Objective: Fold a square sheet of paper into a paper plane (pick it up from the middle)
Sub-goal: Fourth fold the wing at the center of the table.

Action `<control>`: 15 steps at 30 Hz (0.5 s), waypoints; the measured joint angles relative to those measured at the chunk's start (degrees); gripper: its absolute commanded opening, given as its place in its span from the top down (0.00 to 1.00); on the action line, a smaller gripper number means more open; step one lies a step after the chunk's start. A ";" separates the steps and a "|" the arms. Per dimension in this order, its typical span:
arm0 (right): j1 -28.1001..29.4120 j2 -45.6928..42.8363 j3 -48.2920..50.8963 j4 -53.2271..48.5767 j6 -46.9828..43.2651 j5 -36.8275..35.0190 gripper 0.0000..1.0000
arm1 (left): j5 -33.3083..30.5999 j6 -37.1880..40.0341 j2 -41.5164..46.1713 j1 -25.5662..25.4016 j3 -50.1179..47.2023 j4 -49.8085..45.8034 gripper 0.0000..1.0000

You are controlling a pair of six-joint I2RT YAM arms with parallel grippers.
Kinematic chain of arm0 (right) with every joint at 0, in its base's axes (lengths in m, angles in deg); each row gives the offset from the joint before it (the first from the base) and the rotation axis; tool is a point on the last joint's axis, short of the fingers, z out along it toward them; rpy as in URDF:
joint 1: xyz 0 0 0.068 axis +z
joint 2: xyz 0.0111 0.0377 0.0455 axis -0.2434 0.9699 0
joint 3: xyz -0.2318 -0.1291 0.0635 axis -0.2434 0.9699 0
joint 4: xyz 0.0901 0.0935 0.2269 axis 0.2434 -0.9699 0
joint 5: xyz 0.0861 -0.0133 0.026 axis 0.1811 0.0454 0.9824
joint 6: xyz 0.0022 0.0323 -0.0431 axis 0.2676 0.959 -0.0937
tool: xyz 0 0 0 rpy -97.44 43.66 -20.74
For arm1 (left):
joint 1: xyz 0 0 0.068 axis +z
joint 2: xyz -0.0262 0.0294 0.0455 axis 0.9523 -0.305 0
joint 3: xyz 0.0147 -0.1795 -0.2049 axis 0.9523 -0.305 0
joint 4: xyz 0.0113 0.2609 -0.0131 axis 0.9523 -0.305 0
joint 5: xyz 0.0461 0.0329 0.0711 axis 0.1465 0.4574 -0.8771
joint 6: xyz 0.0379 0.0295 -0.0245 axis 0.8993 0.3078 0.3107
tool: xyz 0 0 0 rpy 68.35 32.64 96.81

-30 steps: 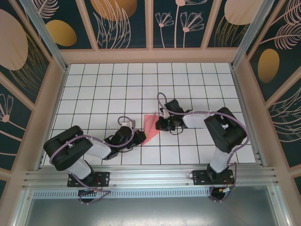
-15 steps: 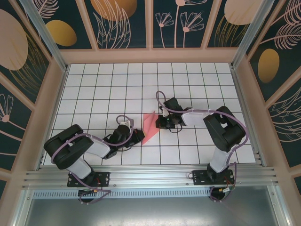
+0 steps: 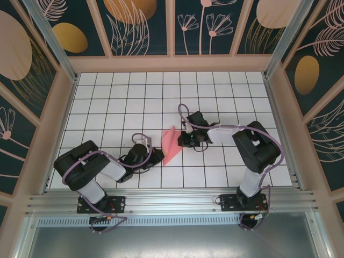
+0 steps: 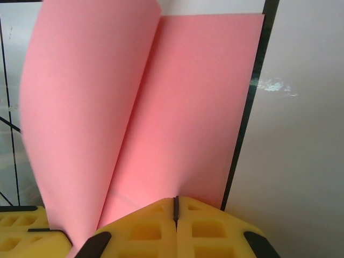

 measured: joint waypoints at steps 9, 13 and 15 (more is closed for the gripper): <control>0.00 0.00 -0.55 -0.74 0.02 -0.02 0.95 | -0.07 -0.04 -0.66 0.00 0.39 -0.44 1.00; 0.00 0.00 -0.63 -0.76 0.02 0.00 0.95 | 0.33 0.22 -1.03 0.00 1.01 -0.74 1.00; 0.00 0.00 -0.66 -0.76 0.02 0.00 0.95 | 0.31 0.24 -1.03 0.00 1.16 -1.09 1.00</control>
